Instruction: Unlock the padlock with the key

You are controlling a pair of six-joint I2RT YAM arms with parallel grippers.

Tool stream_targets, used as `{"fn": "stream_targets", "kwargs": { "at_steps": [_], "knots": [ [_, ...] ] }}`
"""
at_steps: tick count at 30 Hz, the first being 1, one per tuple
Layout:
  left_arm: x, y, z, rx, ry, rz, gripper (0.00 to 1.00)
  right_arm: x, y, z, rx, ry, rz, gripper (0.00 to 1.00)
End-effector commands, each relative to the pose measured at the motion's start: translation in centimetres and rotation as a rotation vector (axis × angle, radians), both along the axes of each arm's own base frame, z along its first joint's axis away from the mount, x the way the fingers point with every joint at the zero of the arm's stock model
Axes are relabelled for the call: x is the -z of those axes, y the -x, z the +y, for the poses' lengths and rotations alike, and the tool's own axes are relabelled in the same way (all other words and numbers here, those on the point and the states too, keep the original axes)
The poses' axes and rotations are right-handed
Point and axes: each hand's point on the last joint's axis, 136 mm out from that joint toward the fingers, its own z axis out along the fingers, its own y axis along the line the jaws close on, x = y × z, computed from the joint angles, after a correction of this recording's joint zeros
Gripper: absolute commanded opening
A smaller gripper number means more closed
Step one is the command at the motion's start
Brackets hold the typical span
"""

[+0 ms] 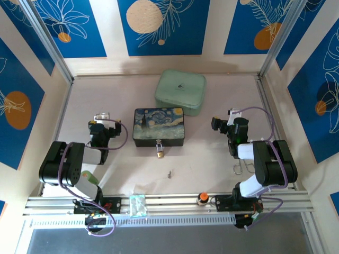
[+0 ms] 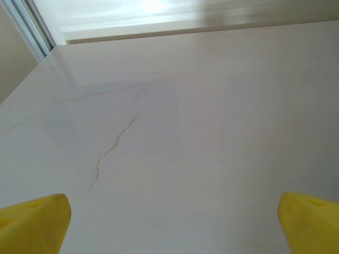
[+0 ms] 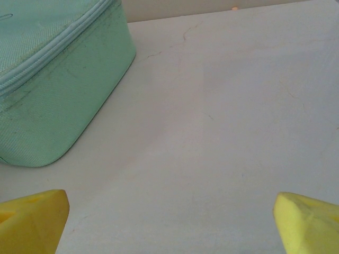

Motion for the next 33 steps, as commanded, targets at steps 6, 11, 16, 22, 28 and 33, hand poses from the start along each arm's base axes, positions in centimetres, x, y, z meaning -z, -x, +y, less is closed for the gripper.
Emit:
{"fn": "stream_targets", "kwargs": {
  "at_steps": [6,11,16,22,28,33],
  "knots": [
    [-0.3,-0.6,-1.7,0.097,-0.012,0.002,0.99,-1.1,-0.7,0.4,-0.024,0.012,-0.036,0.99],
    [-0.7,0.2,0.4,-0.025,0.001,-0.045,0.99,-1.1,-0.7,0.4,-0.025,0.011,-0.036,0.99],
    [-0.6,-0.4,-1.4,0.081,-0.004,-0.022,0.99,-1.1,-0.7,0.4,-0.023,0.01,-0.037,0.99],
    [-0.5,-0.3,-1.0,0.057,-0.003,-0.023,0.99,-1.1,-0.6,0.4,-0.026,0.01,-0.038,0.99],
    [-2.5,0.4,-0.6,0.038,-0.005,-0.055,0.99,-3.1,-0.4,0.2,-0.031,-0.008,-0.028,0.99],
    [-4.6,0.6,-0.4,0.029,-0.007,-0.039,0.99,-6.1,0.5,0.7,-0.049,-0.01,-0.051,0.99]
  ]
}}
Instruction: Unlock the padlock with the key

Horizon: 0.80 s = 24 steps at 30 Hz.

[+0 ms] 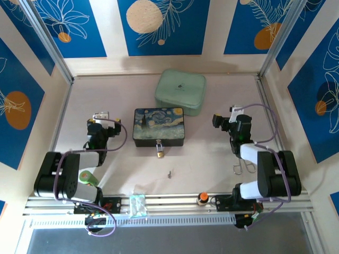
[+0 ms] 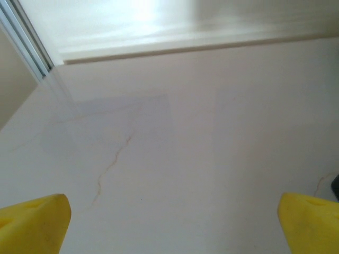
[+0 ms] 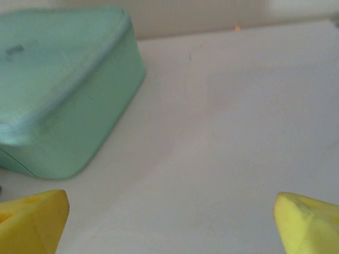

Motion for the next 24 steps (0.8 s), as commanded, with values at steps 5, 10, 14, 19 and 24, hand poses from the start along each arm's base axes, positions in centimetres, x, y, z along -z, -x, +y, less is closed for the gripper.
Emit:
{"fn": "stream_targets", "kwargs": {
  "at_steps": [5,10,14,19,24],
  "knots": [
    [-4.1,0.5,-0.6,0.009,0.088,0.026,0.99,-3.4,1.8,0.9,0.025,-0.096,0.112,0.99],
    [-7.0,0.6,-3.4,0.102,0.325,0.072,0.99,-4.7,3.5,1.3,0.069,-0.327,0.202,0.99],
    [-8.7,1.5,-6.5,0.253,0.487,0.067,0.99,-6.6,5.0,4.6,-0.123,-0.434,0.196,0.99],
    [-9.5,2.4,-9.7,0.409,0.651,0.129,0.99,-6.9,7.2,8.3,-0.217,-0.343,0.223,0.99],
    [-8.7,3.3,-11.1,0.472,0.789,0.165,0.99,-4.6,9.5,12.6,-0.294,-0.266,0.356,0.99]
  ]
}}
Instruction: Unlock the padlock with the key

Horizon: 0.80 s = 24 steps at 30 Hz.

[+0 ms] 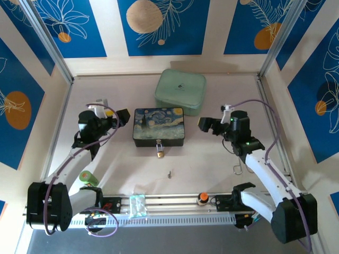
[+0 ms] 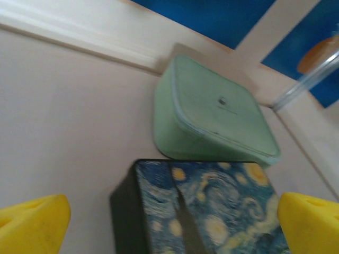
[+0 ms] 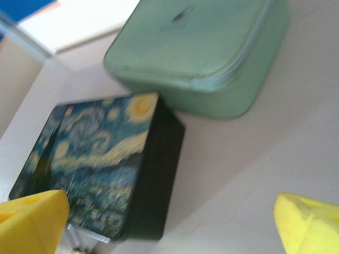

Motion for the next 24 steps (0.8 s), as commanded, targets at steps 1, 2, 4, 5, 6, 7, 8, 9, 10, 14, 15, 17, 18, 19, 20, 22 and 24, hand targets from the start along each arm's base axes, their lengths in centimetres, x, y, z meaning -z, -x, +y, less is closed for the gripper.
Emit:
{"fn": "stream_targets", "kwargs": {
  "at_steps": [1,2,4,5,6,7,8,9,10,14,15,17,18,19,20,22,24],
  "knots": [
    [-0.3,1.3,-2.0,0.103,0.167,0.02,0.99,1.9,1.8,2.1,-0.049,0.073,0.113,0.99],
    [-0.3,1.6,-2.2,0.116,0.179,0.007,0.99,2.5,2.2,2.9,-0.067,0.094,0.134,0.99],
    [1.0,2.1,-2.3,0.12,0.192,0.045,0.99,3.4,3.1,4.6,-0.109,0.14,0.154,1.0],
    [2.2,2.0,-1.9,0.08,0.202,0.092,0.99,3.9,3.5,5.3,-0.124,0.157,0.159,1.0],
    [3.7,1.9,-1.4,0.036,0.207,0.175,0.99,4.3,3.9,6.0,-0.14,0.173,0.164,1.0],
    [4.7,2.0,-1.5,0.041,0.194,0.246,0.99,4.7,4.3,6.6,-0.149,0.182,0.171,1.0],
    [4.7,2.4,-2.6,0.12,0.162,0.262,0.99,5.2,4.6,7.2,-0.161,0.188,0.179,1.0],
    [4.5,2.9,-3.4,0.162,0.14,0.253,0.99,5.6,4.9,7.6,-0.171,0.191,0.189,1.0],
    [5.0,3.3,-3.3,0.138,0.113,0.272,0.99,6.0,5.1,8.0,-0.172,0.19,0.204,1.0],
    [6.6,5.3,-1.3,0.031,-0.034,0.319,0.99,7.5,6.2,10.0,-0.197,0.185,0.262,1.0],
    [7.5,5.9,-0.3,-0.021,-0.053,0.356,0.99,7.8,6.4,10.6,-0.205,0.202,0.264,1.0],
    [9.1,6.9,1.6,-0.137,-0.048,0.433,0.99,8.2,6.8,11.6,-0.219,0.227,0.277,1.0],
    [9.5,7.4,2.2,-0.159,-0.025,0.451,0.99,8.4,7.0,12.2,-0.23,0.231,0.29,1.0],
    [9.4,7.7,2.2,-0.143,-0.019,0.448,0.99,8.5,7.2,12.8,-0.239,0.231,0.298,1.0],
    [9.2,8.0,2.3,-0.141,-0.029,0.447,0.99,8.7,7.5,13.3,-0.251,0.234,0.306,1.0],
    [8.6,8.4,2.6,-0.149,-0.044,0.45,0.99,8.9,8.3,14.3,-0.273,0.235,0.33,0.98],
    [8.7,8.8,2.8,-0.172,-0.023,0.475,0.99,9.3,9.2,14.6,-0.263,0.246,0.377,0.95]
  ]
}}
